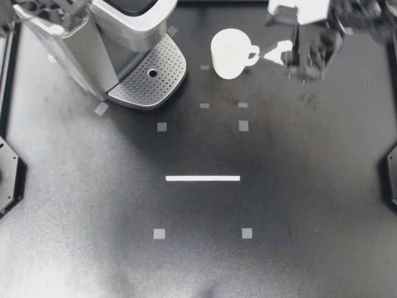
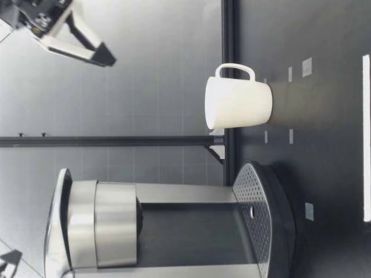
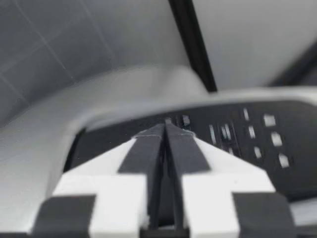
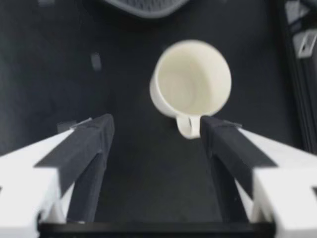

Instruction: Place the coffee capsule inside the capsule container, then place the cup onto the center of the cup tray.

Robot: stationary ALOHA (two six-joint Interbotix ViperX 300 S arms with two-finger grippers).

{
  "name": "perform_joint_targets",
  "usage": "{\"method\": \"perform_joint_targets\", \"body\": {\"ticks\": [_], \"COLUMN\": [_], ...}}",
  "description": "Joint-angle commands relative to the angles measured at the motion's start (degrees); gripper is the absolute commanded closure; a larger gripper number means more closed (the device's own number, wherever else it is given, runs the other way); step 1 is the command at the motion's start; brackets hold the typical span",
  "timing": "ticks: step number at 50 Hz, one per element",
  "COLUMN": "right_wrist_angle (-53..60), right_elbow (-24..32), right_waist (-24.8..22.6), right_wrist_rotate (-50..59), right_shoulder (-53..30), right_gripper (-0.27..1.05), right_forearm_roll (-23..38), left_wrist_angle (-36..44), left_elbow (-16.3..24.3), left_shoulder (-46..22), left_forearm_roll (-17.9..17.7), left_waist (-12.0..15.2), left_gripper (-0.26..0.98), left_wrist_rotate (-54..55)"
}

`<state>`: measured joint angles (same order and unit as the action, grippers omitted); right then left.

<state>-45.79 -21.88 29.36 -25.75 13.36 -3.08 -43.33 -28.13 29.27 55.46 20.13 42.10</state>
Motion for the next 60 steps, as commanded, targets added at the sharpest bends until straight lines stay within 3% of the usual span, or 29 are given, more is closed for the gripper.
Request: {"method": "perform_joint_targets", "body": {"ticks": [1,5,10,17,25,37,60], "right_wrist_angle": [-1.76,-3.52,-5.01,-4.57,0.97,5.62,7.56], "right_elbow": [2.72,3.52,3.6,2.81,0.53,-2.2,-2.37], "right_waist": [2.72,5.98,10.2,14.33,14.85,14.85,14.85], "right_wrist_rotate": [-3.69,-10.99,-19.95,-29.27,-34.37,-34.98,-35.24], "right_shoulder": [-1.05,-3.34,-5.89,-8.96,-11.51,-14.59,-19.16], "right_gripper": [0.1,0.1,0.1,0.1,0.1,0.1,0.1], "right_forearm_roll": [-3.96,-11.51,-20.39,-26.46,-26.89,-26.89,-26.89], "left_wrist_angle": [-3.52,-6.77,-7.12,-6.68,-4.75,-2.55,-0.44], "left_elbow": [3.87,5.63,6.33,5.19,2.46,1.32,1.14], "left_shoulder": [0.79,1.23,2.29,4.83,8.0,9.32,8.79], "left_forearm_roll": [-8.96,-16.96,-21.36,-21.62,-21.62,-21.53,-21.27], "left_waist": [-0.35,-0.26,-0.35,-0.35,-0.35,-0.26,-0.26], "left_gripper": [0.6,0.6,0.59,0.59,0.59,0.59,0.59], "left_wrist_rotate": [-6.42,-13.89,-17.84,-18.02,-17.4,-16.61,-16.61]}}
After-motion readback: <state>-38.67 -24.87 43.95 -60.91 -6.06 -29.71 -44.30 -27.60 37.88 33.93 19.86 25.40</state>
